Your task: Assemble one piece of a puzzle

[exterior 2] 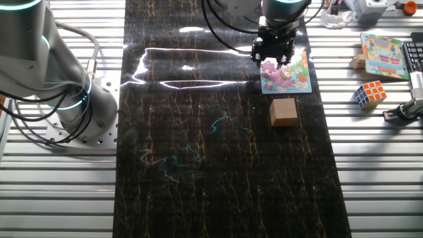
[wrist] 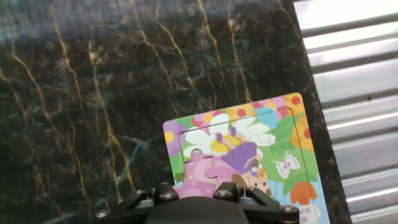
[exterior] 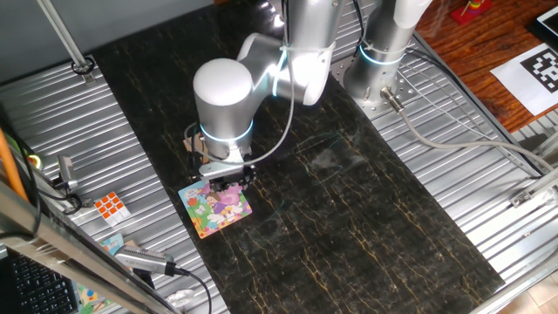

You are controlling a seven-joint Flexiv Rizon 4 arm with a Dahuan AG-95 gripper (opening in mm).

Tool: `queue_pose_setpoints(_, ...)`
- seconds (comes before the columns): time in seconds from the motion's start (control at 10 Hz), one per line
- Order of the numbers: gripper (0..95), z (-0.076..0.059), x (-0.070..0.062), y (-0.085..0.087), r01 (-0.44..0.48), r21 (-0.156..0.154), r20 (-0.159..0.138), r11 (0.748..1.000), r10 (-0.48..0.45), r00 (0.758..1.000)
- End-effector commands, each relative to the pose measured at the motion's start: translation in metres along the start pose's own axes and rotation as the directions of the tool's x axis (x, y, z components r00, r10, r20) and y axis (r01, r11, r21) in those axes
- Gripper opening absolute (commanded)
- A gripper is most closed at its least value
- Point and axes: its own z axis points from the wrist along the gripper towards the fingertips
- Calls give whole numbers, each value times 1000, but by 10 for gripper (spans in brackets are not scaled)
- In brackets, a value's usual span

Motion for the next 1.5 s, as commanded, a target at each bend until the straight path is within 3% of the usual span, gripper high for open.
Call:
queue_pose_setpoints(0.1,380,4,-2,0,-11,7,-3,1000,11,1000)
queue_pose_setpoints(0.8,380,15,-5,-3,-8,7,7,1000,8,1000)
queue_pose_setpoints(0.9,570,15,-5,-3,-7,7,8,1000,7,1000)
queue_pose_setpoints(1.5,570,15,-5,-3,-6,7,7,1000,6,1000)
